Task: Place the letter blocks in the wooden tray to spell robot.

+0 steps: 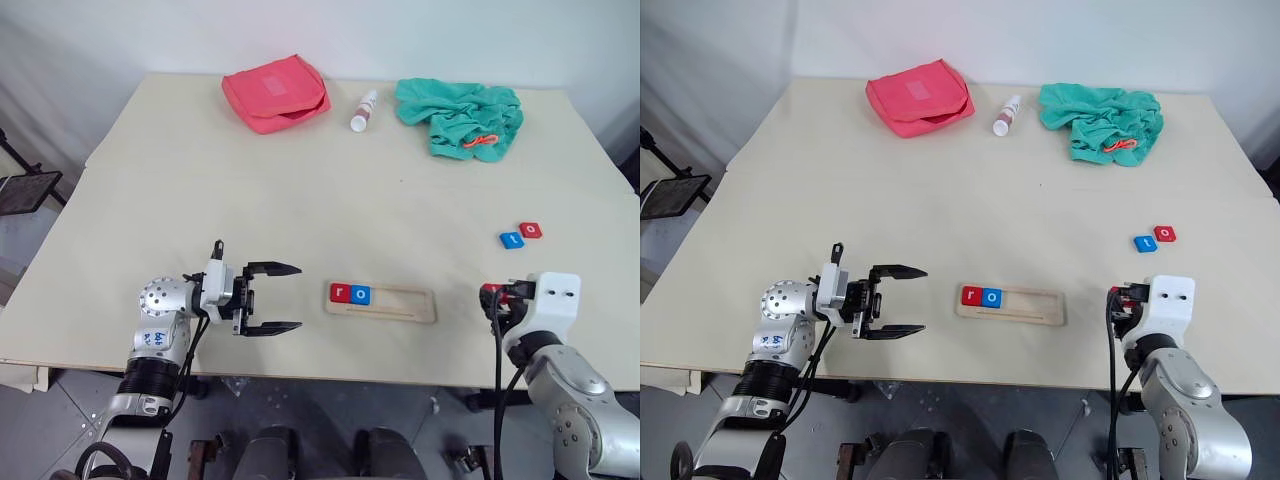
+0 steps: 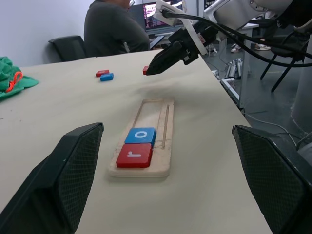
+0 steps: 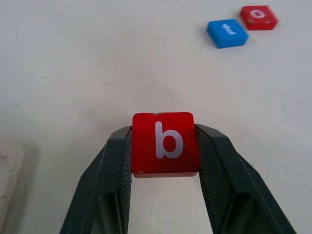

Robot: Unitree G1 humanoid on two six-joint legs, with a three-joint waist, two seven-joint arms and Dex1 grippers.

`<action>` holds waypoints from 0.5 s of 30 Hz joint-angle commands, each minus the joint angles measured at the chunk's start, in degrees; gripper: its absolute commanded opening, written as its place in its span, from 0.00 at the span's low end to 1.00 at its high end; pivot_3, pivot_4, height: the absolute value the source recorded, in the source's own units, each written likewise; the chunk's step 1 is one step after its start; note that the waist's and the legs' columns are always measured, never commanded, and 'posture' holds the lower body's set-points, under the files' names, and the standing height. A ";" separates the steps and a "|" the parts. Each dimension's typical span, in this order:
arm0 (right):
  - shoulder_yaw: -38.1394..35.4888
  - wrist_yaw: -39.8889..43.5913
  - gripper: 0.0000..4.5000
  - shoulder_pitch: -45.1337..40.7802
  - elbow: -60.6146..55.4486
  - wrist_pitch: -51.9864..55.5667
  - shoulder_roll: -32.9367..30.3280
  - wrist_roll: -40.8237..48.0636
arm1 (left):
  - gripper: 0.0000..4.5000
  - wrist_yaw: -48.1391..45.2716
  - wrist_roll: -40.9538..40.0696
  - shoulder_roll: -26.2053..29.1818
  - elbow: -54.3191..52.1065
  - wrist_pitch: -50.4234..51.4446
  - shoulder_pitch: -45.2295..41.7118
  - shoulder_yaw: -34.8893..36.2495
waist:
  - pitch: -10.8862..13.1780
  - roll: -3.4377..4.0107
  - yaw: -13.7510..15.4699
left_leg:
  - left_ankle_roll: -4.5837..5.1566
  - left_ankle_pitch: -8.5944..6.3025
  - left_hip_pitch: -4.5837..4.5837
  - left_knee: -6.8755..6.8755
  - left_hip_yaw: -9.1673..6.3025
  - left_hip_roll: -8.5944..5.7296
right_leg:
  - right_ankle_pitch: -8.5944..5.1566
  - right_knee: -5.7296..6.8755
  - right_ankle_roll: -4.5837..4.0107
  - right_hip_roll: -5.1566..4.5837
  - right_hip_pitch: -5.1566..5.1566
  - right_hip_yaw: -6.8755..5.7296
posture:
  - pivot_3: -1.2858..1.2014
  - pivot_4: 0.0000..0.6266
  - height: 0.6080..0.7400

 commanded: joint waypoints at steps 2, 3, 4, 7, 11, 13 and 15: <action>-0.22 1.08 0.40 2.50 -2.94 -0.69 0.35 1.12 | 1.00 -0.22 -1.44 0.18 -0.63 0.45 -0.70 0.62 | 0.00 0.00 0.01 | 0.00 0.00 0.00 -0.02 0.00 0.00 | 0.00 0.00 0.00 0.00 0.00 0.00 | 0.52 0.24 1.00; -0.01 1.26 0.49 2.88 -3.30 -0.59 0.63 1.53 | 1.00 -0.30 -1.44 0.23 -0.47 0.37 -0.71 0.71 | 0.00 0.00 0.02 | 0.00 0.00 0.00 -0.02 0.00 0.00 | 0.00 0.00 0.00 -0.01 0.00 0.00 | 0.52 0.24 1.00; 0.13 1.32 0.55 3.17 -3.55 -0.57 0.91 1.84 | 1.00 -0.41 -1.45 0.29 -0.40 0.31 -0.65 0.76 | 0.00 0.00 0.02 | 0.00 0.00 0.00 -0.02 0.00 -0.01 | 0.00 0.00 0.00 -0.01 0.00 0.01 | 0.52 0.24 1.00; 0.89 1.55 0.76 4.35 -3.71 -1.42 1.18 1.49 | 1.00 -0.47 -1.40 0.38 -0.37 0.21 -0.51 0.85 | 0.00 0.00 0.02 | 0.00 0.00 0.00 -0.01 0.00 -0.01 | 0.00 0.00 0.00 -0.01 0.00 0.02 | 0.52 0.24 1.00; 0.80 2.98 0.99 5.42 -4.36 -2.01 0.09 1.70 | 1.00 -0.29 -1.36 0.34 -0.60 0.34 -0.44 0.81 | 0.00 0.00 0.02 | 0.00 0.00 0.00 -0.01 0.00 -0.01 | 0.00 0.00 0.00 -0.01 0.00 0.03 | 0.52 0.24 1.00; 1.18 5.24 0.99 6.06 -4.63 -2.49 -2.22 1.62 | 1.00 -0.27 -1.30 0.29 -0.43 0.29 -0.58 0.78 | 0.00 0.00 0.02 | 0.00 0.00 0.00 -0.01 0.00 -0.01 | 0.00 0.00 0.00 -0.01 0.00 0.03 | 0.52 0.24 1.00; 1.85 8.06 0.99 6.81 -4.69 -2.83 -5.58 1.42 | 1.00 -0.29 -1.28 0.22 -0.19 0.24 -0.73 0.77 | 0.00 0.00 0.03 | 0.00 0.00 0.00 -0.01 0.00 -0.01 | 0.00 0.00 0.00 -0.01 0.01 0.03 | 0.52 0.24 1.00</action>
